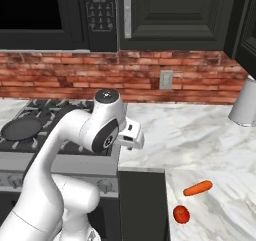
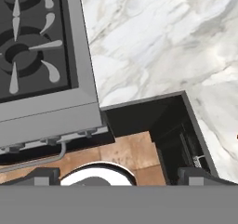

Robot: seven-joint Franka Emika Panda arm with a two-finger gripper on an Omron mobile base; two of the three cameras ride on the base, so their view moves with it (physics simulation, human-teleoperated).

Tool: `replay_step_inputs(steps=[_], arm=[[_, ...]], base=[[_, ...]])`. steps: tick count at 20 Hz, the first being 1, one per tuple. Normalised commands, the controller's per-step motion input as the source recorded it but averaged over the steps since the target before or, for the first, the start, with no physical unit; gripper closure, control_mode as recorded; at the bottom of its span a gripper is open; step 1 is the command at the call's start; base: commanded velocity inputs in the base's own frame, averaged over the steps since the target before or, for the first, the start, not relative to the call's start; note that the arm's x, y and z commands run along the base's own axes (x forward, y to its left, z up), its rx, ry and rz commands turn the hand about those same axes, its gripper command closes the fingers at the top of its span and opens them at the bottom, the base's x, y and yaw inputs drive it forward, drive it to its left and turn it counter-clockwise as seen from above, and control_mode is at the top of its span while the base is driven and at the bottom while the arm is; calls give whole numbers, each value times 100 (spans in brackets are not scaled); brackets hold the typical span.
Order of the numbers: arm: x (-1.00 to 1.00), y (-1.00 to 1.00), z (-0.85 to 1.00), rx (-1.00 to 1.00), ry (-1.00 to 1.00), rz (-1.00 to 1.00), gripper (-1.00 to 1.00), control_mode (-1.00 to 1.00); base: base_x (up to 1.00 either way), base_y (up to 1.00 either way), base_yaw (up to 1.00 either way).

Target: Put the carrot and tomato in the pan. Then turn on the front left burner and set the heat to medium.

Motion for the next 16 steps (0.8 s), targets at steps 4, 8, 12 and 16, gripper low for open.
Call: replay_step_inputs(steps=[4, 8, 12, 16], arm=[[0, -36, -11, -1, 2, -7, -100, -100], [-4, -10, -50, -7, 3, -12, -100, -100], [3, -37, -52, -4, 21, -30, -100, -100], [16, -40, -30, -1, 11, -27, -100, -100]], base=[[0, 0, 0], [0, 0, 0], [0, 0, 0], [0, 0, 0]])
